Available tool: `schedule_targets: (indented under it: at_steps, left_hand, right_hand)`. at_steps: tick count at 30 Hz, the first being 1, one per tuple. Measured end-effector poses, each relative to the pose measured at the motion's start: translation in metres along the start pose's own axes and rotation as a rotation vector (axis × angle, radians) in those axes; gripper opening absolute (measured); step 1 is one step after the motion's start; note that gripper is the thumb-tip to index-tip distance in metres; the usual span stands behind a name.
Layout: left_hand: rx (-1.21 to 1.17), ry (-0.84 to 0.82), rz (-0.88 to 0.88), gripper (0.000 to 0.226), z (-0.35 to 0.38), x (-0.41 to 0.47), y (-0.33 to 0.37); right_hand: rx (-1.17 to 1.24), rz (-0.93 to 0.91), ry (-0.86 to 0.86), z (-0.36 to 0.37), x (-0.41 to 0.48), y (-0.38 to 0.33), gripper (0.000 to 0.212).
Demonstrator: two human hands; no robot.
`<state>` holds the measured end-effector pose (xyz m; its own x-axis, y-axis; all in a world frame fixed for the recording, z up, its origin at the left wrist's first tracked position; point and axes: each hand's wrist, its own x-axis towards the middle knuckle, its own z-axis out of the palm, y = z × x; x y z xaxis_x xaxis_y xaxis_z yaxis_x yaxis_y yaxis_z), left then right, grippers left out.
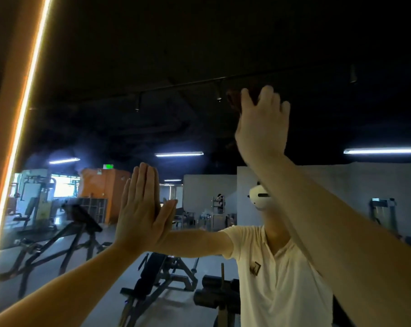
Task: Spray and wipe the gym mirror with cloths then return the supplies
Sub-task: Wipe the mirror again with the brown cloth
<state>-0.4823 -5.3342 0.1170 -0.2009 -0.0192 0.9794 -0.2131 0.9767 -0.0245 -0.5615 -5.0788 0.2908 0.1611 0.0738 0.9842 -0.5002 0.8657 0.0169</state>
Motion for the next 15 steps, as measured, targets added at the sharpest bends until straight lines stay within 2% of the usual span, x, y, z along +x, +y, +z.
schedule_targets:
  at_steps: [2,6,9,11,15]
  left_hand:
    - [0.005,0.004,0.032,0.085,0.0,-0.002,-0.007]
    - [-0.001,0.038,0.054,0.087,0.001,-0.005,-0.009]
    - [0.005,0.032,0.048,0.088,-0.002,-0.006,-0.008]
    - [0.01,0.014,0.041,0.089,-0.002,-0.006,-0.01]
    - [0.006,0.007,0.047,0.091,0.0,-0.006,-0.009]
  right_hand:
    - [0.078,-0.049,-0.044,0.003,-0.023,-0.034,0.061]
    - [0.28,-0.431,-0.21,-0.003,-0.112,-0.082,0.061]
    - [0.276,-0.687,-0.268,-0.012,-0.12,-0.067,0.063]
    - [0.181,-0.649,-0.227,-0.009,-0.084,-0.046,0.067]
    - [-0.038,-0.189,-0.021,0.002,-0.005,-0.014,0.059]
